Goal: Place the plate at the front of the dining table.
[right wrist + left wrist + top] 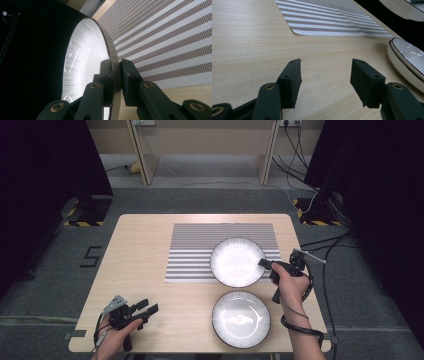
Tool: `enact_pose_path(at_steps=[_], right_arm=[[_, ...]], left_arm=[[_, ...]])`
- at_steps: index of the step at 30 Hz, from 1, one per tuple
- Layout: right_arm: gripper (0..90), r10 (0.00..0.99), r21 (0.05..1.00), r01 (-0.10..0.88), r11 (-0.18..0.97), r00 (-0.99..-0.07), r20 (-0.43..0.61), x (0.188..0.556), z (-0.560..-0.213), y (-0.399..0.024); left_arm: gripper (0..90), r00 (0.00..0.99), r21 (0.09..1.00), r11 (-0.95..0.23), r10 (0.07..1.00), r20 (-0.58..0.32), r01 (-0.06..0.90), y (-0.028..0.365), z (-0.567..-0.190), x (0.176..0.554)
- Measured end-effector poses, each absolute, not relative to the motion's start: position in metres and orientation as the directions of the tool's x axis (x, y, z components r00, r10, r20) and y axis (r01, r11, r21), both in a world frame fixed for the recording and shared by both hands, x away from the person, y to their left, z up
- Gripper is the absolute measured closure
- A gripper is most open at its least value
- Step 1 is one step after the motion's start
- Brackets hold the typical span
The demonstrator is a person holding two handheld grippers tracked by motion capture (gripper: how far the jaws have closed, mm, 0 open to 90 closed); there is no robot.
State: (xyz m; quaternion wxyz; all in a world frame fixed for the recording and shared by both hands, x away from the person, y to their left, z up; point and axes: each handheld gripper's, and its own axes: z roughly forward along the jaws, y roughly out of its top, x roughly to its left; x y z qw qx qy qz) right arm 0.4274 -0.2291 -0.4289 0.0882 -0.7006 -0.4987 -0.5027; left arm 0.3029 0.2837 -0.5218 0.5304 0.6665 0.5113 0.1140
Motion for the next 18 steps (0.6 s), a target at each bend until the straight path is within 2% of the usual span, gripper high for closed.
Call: enact_pose_path(at_steps=[18], right_arm=[[80.4,0.612,0.374,0.784,-0.496,0.01,0.79,0.44,-0.429,-0.226]], left_arm=[[41.5,0.451,0.823,0.088,0.801,-0.393,0.562,0.284,-0.522,0.303]])
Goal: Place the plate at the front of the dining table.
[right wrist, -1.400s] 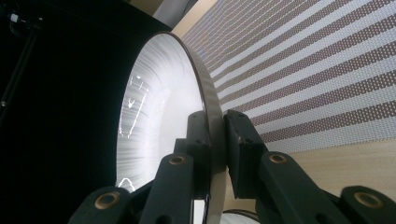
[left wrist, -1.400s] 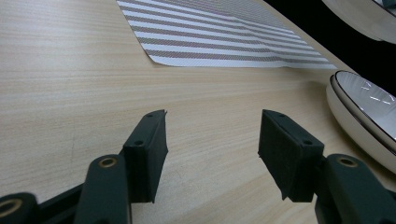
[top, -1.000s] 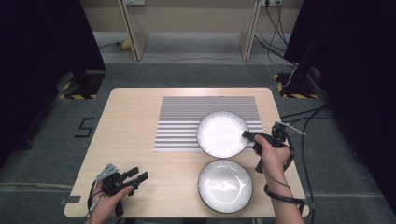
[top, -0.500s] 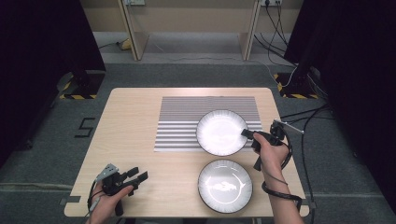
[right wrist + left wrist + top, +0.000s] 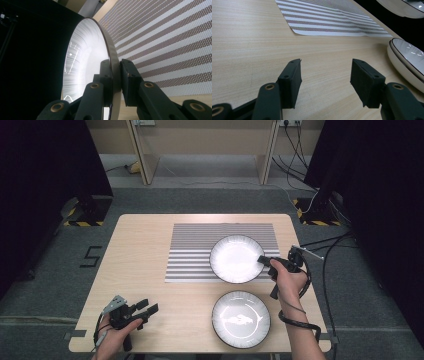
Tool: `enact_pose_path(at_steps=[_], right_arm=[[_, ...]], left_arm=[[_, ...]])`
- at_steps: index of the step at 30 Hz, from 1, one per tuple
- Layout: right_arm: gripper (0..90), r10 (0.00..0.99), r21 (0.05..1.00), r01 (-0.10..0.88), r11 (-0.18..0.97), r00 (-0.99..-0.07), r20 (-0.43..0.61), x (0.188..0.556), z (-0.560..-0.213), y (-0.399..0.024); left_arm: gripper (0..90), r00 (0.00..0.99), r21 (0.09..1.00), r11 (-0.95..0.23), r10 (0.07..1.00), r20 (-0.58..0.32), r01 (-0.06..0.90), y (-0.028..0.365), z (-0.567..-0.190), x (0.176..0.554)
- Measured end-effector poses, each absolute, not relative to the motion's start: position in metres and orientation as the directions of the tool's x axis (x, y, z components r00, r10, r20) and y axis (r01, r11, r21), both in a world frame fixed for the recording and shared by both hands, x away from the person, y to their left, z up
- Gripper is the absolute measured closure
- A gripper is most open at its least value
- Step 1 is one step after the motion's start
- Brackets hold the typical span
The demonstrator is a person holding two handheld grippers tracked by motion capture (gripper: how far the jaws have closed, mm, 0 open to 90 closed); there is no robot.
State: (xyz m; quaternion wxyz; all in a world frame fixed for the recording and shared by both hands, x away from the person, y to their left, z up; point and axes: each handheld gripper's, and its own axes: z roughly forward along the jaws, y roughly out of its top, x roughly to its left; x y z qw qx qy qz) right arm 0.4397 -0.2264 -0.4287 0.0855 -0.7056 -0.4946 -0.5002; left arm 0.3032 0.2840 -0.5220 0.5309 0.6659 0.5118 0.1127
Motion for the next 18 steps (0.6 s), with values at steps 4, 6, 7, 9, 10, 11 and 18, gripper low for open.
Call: enact_pose_path(at_steps=[4,6,7,9,10,11,18], right_arm=[[80.4,0.612,0.373,0.781,-0.5,0.013,0.791,0.444,-0.429,-0.225],[80.4,0.61,0.369,0.782,-0.502,0.018,0.792,0.445,-0.429,-0.225],[80.4,0.61,0.369,0.782,-0.502,0.018,0.792,0.445,-0.429,-0.225],[80.4,0.616,0.372,0.785,-0.496,0.015,0.788,0.447,-0.429,-0.224],[80.4,0.616,0.372,0.784,-0.497,0.017,0.788,0.449,-0.429,-0.224],[80.4,0.616,0.372,0.784,-0.497,0.017,0.788,0.449,-0.429,-0.224],[80.3,0.618,0.368,0.782,-0.504,0.028,0.786,0.456,-0.43,-0.224]], left_arm=[[41.5,0.451,0.821,0.087,0.801,-0.394,0.564,0.284,-0.522,0.303],[41.5,0.451,0.823,0.087,0.801,-0.393,0.562,0.284,-0.522,0.303],[41.5,0.451,0.823,0.087,0.801,-0.393,0.562,0.284,-0.522,0.303],[41.5,0.451,0.823,0.088,0.801,-0.393,0.562,0.284,-0.522,0.303],[41.5,0.452,0.822,0.088,0.8,-0.394,0.562,0.284,-0.522,0.303],[41.5,0.452,0.822,0.088,0.8,-0.394,0.562,0.284,-0.522,0.303],[41.5,0.452,0.822,0.087,0.801,-0.394,0.562,0.284,-0.522,0.303]])
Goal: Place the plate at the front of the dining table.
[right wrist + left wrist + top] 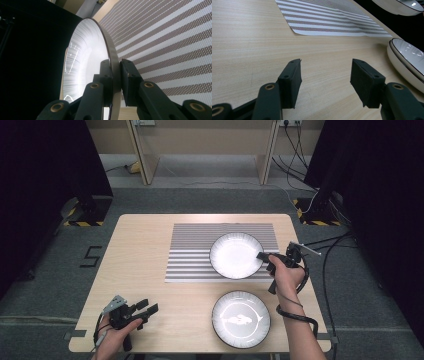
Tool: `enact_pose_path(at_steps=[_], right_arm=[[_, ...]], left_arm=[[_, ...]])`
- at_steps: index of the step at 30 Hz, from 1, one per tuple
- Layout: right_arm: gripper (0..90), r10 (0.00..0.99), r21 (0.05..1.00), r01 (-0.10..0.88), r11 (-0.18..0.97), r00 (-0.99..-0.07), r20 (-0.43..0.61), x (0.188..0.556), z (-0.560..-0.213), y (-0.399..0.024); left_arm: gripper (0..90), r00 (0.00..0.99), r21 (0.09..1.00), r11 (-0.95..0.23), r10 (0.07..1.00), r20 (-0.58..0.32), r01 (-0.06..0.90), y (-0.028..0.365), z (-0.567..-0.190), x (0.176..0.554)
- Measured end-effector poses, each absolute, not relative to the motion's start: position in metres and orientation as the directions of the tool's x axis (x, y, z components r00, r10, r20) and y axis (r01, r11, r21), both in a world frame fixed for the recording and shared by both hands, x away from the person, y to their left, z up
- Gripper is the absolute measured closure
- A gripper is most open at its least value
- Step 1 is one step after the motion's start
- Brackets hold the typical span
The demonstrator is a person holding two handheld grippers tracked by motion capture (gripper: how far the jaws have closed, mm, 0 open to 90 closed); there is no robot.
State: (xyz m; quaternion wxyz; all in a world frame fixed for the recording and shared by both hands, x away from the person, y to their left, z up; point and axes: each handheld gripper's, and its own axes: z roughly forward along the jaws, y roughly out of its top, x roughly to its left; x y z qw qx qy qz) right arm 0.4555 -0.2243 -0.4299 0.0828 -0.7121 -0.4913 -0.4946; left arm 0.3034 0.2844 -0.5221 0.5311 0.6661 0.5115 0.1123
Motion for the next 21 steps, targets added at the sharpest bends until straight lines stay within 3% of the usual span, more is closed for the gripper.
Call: enact_pose_path(at_steps=[21], right_arm=[[80.3,0.611,0.35,0.775,-0.526,0.058,0.789,0.477,-0.435,-0.221]], left_arm=[[41.5,0.452,0.822,0.089,0.799,-0.396,0.563,0.284,-0.522,0.303]])
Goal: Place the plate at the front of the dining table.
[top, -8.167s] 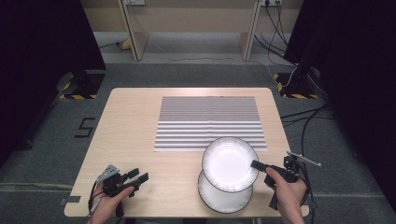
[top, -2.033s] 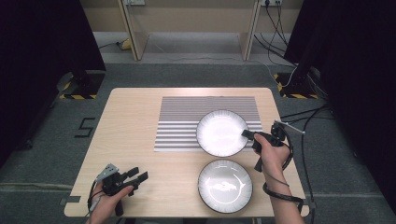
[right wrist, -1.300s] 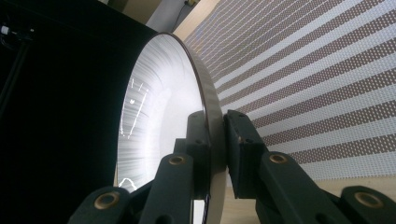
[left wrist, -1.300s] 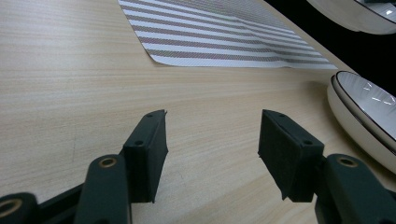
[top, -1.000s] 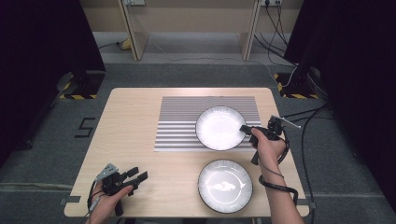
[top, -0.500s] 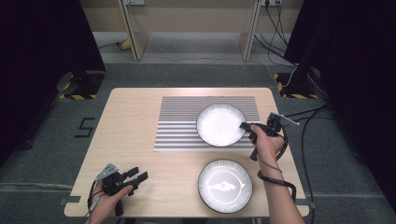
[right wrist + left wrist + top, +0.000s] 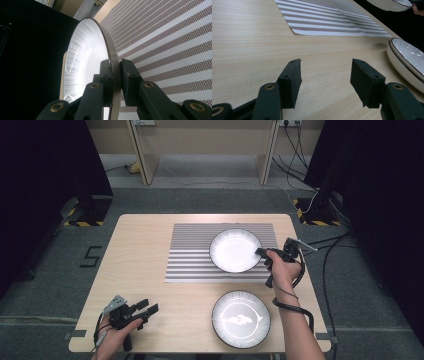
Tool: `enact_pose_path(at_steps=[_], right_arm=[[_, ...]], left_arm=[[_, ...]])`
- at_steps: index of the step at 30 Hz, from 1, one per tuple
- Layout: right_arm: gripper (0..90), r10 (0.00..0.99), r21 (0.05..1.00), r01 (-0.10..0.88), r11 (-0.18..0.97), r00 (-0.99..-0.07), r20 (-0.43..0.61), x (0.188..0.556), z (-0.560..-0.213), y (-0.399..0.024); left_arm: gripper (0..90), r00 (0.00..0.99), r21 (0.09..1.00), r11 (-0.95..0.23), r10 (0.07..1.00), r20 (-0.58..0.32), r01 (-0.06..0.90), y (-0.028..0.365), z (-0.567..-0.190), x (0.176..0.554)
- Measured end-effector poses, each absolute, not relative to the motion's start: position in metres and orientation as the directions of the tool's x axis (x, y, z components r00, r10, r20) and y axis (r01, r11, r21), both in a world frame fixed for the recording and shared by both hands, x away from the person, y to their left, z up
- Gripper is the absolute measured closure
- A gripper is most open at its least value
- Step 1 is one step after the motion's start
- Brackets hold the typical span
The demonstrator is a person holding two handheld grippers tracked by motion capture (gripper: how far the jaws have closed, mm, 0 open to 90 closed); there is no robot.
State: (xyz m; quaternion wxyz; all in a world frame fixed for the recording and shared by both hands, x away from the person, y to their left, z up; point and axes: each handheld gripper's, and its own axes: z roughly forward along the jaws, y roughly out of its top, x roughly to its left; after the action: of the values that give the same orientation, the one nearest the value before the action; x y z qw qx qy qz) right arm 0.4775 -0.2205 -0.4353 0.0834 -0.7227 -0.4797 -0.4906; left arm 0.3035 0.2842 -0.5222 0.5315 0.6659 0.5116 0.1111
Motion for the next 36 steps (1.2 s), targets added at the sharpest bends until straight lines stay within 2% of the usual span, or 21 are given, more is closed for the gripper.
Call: enact_pose_path(at_steps=[36], right_arm=[[80.2,0.591,0.323,0.763,-0.559,0.094,0.801,0.515,-0.437,-0.209]], left_arm=[[41.5,0.45,0.822,0.092,0.8,-0.397,0.562,0.285,-0.522,0.305]])
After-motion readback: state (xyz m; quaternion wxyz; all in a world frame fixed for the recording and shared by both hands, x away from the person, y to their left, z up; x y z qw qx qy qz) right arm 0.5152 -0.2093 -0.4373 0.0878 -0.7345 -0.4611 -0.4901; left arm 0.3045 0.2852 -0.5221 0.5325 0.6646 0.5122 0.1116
